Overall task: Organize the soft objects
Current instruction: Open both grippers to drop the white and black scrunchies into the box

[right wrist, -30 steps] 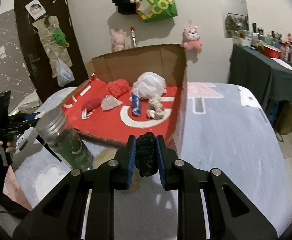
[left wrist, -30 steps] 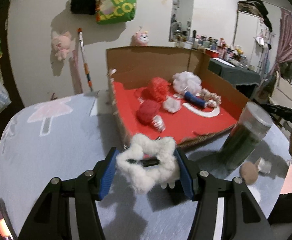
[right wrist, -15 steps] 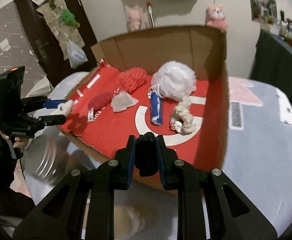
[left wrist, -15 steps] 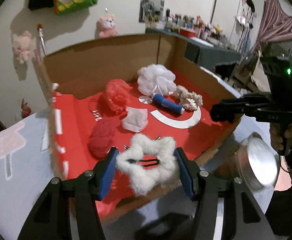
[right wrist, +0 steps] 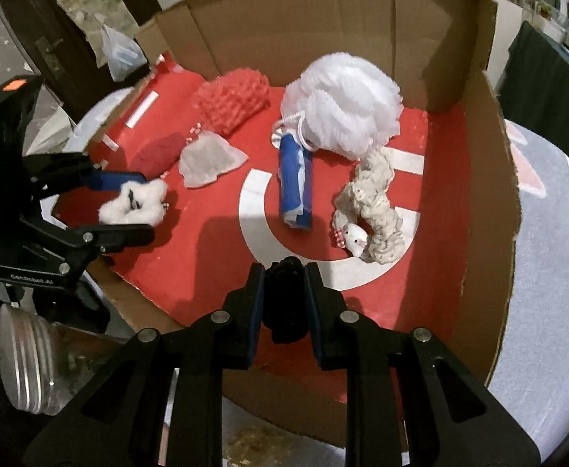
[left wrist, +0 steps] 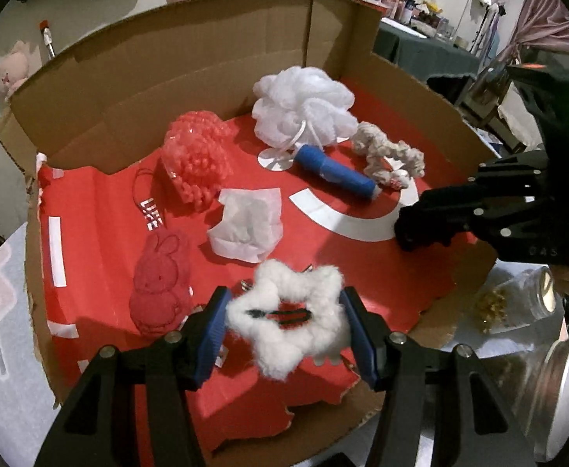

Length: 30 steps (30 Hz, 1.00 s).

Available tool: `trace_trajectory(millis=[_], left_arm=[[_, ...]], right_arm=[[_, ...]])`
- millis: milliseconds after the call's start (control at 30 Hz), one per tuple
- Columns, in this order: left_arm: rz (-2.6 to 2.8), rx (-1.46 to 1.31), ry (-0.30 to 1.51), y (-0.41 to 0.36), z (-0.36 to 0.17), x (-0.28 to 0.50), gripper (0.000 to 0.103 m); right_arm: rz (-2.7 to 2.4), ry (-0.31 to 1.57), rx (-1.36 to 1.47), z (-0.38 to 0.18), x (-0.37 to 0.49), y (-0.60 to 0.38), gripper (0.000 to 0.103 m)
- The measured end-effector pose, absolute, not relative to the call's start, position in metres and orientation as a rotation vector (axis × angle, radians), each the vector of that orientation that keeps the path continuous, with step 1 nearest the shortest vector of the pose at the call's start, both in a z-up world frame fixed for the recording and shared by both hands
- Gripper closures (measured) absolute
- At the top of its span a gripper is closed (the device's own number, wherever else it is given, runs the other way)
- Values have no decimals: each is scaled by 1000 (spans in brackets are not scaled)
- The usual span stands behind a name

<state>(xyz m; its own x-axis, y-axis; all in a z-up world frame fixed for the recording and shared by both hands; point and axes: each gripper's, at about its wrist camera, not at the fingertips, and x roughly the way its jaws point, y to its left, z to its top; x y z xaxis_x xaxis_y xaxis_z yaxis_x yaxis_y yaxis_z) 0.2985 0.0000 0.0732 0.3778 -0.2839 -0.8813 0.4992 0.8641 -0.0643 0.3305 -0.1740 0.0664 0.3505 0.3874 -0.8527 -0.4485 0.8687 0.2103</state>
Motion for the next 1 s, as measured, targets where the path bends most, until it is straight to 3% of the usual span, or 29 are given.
trace_trajectory(millis=[467, 500, 533, 600, 767, 867, 1000], left_arm=[[-470, 221, 1180, 4, 60, 313, 43], [-467, 222, 1185, 0, 59, 314, 43], [-464, 223, 1188, -1, 58, 316, 43], [-459, 227, 1192, -1, 58, 318, 43], [-451, 218, 1177, -3, 63, 317, 41], [-449, 201, 1140, 0, 71, 311, 32], [-434, 173, 1083, 6, 88, 300, 27]], right_arm=[[521, 1153, -58, 63, 334, -176, 76], [514, 1152, -61, 63, 334, -176, 71], [510, 1149, -64, 63, 334, -176, 57], [537, 1138, -63, 64, 332, -173, 43], [505, 1089, -115, 72, 325, -167, 43], [498, 1072, -105, 80, 322, -169, 42], [475, 1015, -118, 98, 309, -170, 33]])
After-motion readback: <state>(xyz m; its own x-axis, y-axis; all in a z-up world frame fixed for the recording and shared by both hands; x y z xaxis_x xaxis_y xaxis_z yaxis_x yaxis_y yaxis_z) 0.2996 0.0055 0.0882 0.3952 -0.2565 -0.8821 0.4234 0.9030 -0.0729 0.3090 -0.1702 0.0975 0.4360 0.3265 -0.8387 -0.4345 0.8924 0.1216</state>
